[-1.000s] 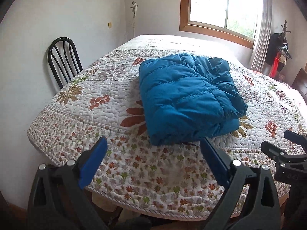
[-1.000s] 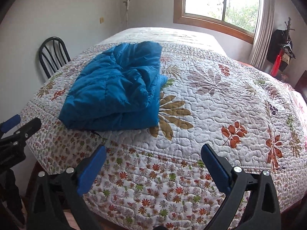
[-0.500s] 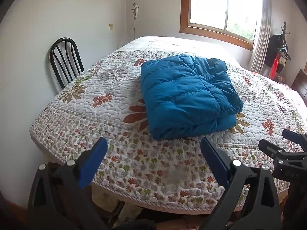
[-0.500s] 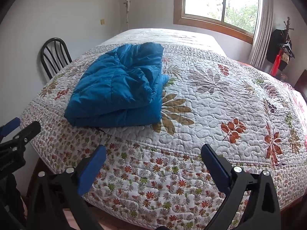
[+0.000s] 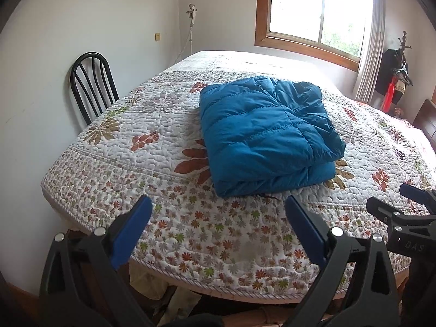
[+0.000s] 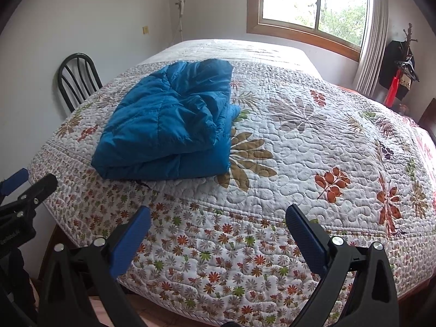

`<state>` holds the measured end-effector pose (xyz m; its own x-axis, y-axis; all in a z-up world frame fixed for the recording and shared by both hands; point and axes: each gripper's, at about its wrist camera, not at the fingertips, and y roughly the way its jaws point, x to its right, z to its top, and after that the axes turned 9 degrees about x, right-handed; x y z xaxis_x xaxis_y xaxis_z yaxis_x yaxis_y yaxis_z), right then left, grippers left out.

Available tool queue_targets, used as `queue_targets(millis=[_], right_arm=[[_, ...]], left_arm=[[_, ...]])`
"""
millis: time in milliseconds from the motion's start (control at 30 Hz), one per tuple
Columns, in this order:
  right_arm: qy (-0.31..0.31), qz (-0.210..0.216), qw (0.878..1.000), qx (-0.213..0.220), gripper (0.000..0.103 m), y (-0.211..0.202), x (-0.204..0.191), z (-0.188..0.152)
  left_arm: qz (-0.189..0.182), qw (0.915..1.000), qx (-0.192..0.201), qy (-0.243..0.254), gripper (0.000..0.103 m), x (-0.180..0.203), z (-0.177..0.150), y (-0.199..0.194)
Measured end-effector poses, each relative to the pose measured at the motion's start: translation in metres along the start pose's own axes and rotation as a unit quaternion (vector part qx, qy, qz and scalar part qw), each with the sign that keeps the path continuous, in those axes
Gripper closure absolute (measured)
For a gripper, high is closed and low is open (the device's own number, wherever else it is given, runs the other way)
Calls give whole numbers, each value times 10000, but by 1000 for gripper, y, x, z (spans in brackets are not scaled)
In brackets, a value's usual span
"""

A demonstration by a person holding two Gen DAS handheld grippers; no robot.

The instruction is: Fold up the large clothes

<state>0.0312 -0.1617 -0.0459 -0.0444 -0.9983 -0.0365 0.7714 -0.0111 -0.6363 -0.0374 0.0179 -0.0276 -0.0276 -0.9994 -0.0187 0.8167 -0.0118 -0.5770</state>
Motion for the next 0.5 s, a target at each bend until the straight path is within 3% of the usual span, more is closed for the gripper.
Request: queue_targets(millis=[500], right_arm=[[-12,18,10000,-22,4,1,-1,0]], left_arm=[[5,10000,-1,-10,5,-1,0,0]])
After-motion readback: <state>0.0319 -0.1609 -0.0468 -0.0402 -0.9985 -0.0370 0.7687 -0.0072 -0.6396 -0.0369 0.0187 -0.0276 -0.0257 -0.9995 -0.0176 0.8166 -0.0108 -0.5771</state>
